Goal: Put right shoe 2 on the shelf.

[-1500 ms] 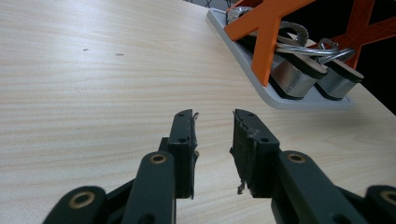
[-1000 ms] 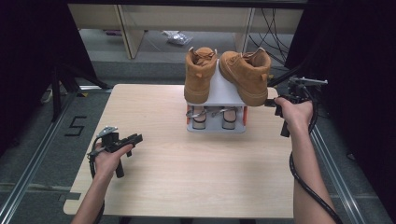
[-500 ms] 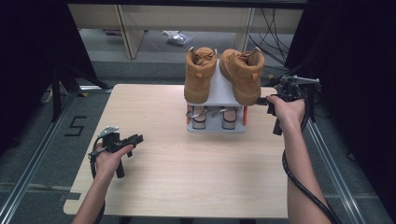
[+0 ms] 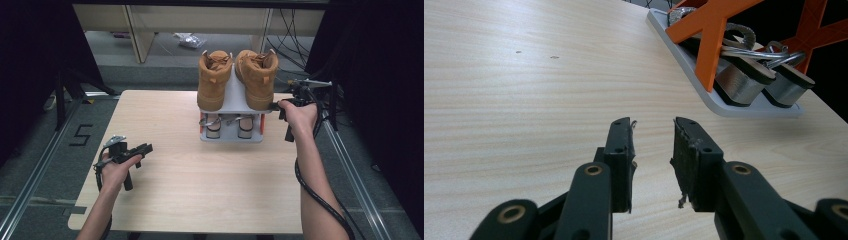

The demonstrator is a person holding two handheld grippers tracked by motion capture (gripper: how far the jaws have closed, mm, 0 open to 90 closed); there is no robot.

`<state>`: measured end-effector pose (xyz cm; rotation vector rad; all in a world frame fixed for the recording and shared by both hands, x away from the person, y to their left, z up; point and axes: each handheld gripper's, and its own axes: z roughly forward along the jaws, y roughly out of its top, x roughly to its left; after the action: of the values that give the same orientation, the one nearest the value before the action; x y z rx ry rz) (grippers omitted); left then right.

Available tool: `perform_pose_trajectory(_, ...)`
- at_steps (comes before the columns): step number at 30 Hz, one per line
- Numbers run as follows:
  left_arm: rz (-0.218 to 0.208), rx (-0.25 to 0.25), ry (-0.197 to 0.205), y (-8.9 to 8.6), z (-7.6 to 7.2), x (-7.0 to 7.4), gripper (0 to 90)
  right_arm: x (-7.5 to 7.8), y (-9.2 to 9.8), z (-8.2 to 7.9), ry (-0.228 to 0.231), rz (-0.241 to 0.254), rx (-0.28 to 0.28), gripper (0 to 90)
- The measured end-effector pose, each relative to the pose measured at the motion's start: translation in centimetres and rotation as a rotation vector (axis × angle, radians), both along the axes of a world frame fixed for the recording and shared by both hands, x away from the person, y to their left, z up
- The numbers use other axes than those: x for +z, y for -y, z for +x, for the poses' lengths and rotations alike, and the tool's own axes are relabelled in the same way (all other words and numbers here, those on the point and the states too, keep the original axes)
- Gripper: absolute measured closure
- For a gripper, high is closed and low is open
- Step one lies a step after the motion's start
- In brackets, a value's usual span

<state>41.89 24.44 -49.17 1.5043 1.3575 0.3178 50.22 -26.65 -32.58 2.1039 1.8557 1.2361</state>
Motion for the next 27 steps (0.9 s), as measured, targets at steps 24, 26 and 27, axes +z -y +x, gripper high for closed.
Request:
perform_pose_trajectory(24,0.018,0.026,0.000,-0.3,0.0,-0.5,63.1,-4.9,4.0,-5.2,0.048,-0.043,-0.048,70.2)
perform_pose_trajectory(26,0.027,0.022,-0.005,-0.3,0.0,-0.6,62.3,-6.0,4.8,-5.8,0.078,-0.068,-0.036,69.0)
perform_pose_trajectory(27,0.023,0.020,-0.003,-0.2,0.0,-0.6,62.0,-6.4,5.0,-6.3,0.056,-0.041,-0.047,68.3)
